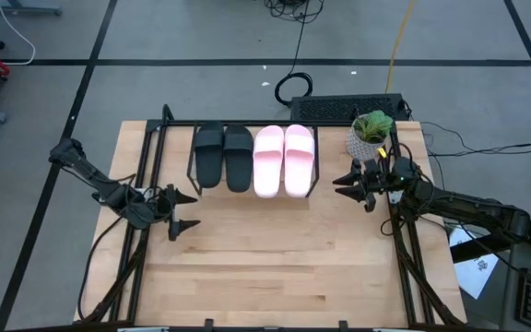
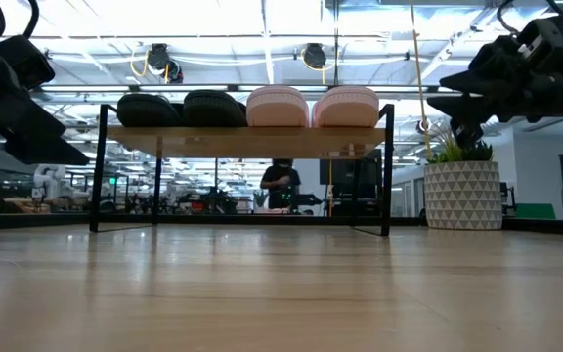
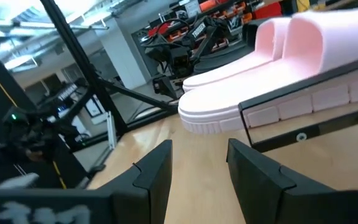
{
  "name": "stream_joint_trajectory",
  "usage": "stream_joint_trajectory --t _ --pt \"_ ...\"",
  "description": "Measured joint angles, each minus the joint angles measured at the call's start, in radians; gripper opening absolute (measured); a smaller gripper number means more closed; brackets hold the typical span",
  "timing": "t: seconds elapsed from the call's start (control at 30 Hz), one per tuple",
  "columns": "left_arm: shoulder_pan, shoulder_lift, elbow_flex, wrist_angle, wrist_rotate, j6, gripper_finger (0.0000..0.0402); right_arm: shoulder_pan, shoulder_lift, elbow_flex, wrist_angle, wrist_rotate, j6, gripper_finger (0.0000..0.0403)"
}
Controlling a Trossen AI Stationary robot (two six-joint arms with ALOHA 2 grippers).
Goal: Pick and place slides into the shelf
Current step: Return to Home Position
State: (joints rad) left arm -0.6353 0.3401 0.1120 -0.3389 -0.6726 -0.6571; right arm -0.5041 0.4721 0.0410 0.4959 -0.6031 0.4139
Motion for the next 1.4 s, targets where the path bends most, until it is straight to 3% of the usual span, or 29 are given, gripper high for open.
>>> stream_joint_trajectory --t 0.2,0.57,1.4 --pt "0.0 0.0 0.0 0.001 0.007 0.002 0.0395 0.001 0.0 0.0 0.0 0.0 0.077 0.0144" --pt "0.0 0.0 0.0 0.0 0.008 0.08 0.0395 0.002 0.0 0.0 0.0 0.0 0.072 0.0144" --pt "0.0 0.0 0.0 0.0 0.008 0.08 0.0395 0.002 0.0 0.0 0.0 0.0 0.072 0.0144"
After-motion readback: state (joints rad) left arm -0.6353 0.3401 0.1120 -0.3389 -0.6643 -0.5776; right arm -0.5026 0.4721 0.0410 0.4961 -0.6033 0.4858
